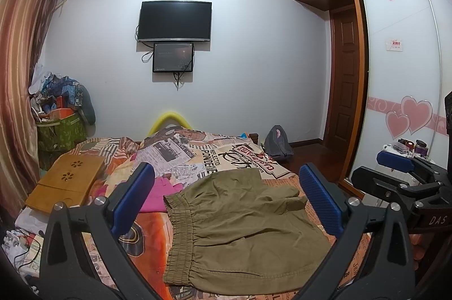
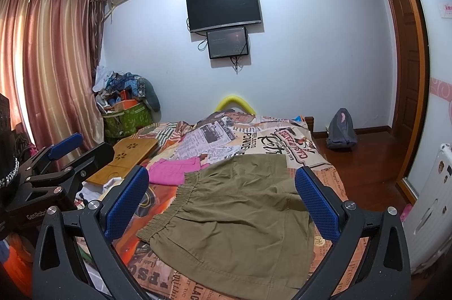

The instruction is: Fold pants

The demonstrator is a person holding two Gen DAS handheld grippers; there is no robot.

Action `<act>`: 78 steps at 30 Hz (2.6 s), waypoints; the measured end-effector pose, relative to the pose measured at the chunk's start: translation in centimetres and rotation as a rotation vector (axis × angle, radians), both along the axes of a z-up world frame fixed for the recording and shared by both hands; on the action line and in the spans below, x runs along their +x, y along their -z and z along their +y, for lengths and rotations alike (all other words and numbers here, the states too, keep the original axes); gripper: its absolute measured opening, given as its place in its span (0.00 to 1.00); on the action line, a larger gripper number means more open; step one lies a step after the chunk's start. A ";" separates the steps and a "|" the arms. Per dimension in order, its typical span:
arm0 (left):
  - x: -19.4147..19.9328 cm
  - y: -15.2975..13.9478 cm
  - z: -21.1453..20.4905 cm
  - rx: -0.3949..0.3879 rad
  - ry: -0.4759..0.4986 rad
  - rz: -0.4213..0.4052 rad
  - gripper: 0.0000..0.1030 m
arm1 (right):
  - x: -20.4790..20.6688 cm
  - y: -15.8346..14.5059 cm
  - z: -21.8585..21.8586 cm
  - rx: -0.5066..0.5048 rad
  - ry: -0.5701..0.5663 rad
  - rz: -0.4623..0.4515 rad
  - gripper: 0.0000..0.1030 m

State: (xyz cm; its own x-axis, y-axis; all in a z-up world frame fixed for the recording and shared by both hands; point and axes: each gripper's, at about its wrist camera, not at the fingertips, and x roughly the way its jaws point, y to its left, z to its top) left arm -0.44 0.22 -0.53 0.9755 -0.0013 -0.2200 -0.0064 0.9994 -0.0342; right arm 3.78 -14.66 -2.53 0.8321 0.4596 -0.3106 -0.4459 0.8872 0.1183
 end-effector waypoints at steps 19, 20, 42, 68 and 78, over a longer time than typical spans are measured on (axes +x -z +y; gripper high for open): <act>0.2 0.2 0.1 0.000 0.005 0.008 1.00 | 0.4 0.3 -0.2 0.003 0.006 0.007 1.00; 0.4 0.3 0.1 0.001 -0.002 0.009 1.00 | 0.5 0.4 -0.2 0.003 0.007 0.009 1.00; 18.3 8.0 9.7 -0.035 -0.050 0.300 1.00 | 14.7 7.6 -2.8 -0.214 0.118 0.180 1.00; 39.8 23.3 18.8 -0.081 -0.041 0.739 0.85 | 38.7 14.6 1.7 -0.363 -0.065 0.446 0.85; 40.6 27.0 19.3 -0.176 0.021 0.827 0.77 | 44.0 16.6 3.5 -0.383 -0.100 0.500 0.85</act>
State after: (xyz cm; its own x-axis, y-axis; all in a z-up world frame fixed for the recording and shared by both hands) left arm 40.19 19.56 -27.53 0.4996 -0.1184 -0.8582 -0.0795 0.9802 -0.1815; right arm 47.78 -11.13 -19.11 0.5030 0.3074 -0.8077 -0.5020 0.8647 0.0165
